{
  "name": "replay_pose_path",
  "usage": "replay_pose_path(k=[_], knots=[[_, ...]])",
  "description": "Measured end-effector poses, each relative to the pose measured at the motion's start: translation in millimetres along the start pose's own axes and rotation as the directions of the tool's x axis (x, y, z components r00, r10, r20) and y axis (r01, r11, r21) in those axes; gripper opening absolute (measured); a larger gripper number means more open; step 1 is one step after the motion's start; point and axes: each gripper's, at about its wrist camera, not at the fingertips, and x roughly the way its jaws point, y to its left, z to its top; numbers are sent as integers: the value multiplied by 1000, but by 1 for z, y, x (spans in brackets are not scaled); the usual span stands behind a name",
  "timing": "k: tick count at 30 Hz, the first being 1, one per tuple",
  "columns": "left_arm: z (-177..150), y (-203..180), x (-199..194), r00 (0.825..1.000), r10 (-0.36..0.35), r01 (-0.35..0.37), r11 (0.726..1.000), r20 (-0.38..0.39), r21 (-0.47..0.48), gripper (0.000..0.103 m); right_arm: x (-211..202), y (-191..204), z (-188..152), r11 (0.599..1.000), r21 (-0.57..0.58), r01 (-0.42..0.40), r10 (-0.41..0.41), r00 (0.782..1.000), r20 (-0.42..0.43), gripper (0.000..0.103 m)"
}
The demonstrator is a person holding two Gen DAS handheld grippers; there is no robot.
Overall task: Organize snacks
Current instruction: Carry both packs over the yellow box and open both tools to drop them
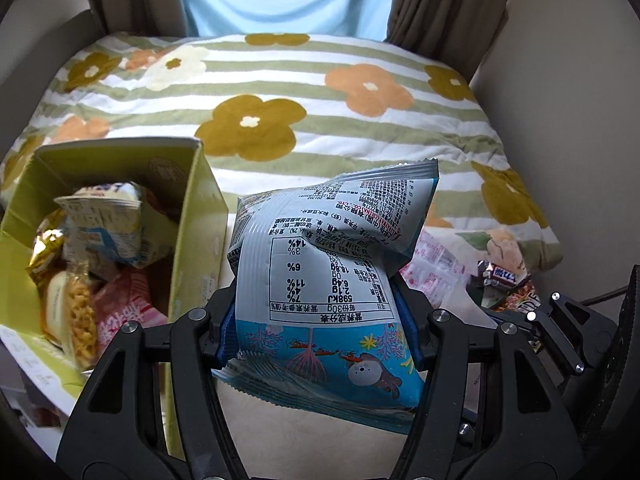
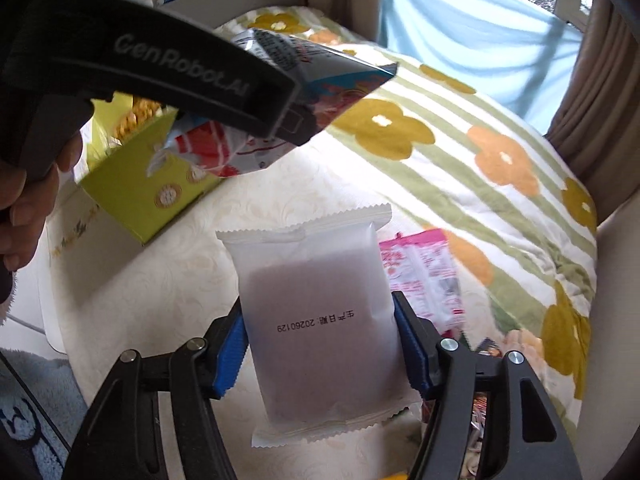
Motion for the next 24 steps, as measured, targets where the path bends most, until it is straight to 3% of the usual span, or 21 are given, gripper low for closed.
replay_pose_path(k=[7,13,24], knots=[[12,32,-71,993,-15,16,1000,118,-3,59,-45,13,32,998,25,62,-63,995,77,62],[12,93,-114,980,-7,9,1000,199,-12,59,-67,49,65,994,65,90,-98,985,144,62],[-1,252,-136,983,51,-48,999,176,-25,59,-37,139,143,979,186,82,-118,974,193,62]])
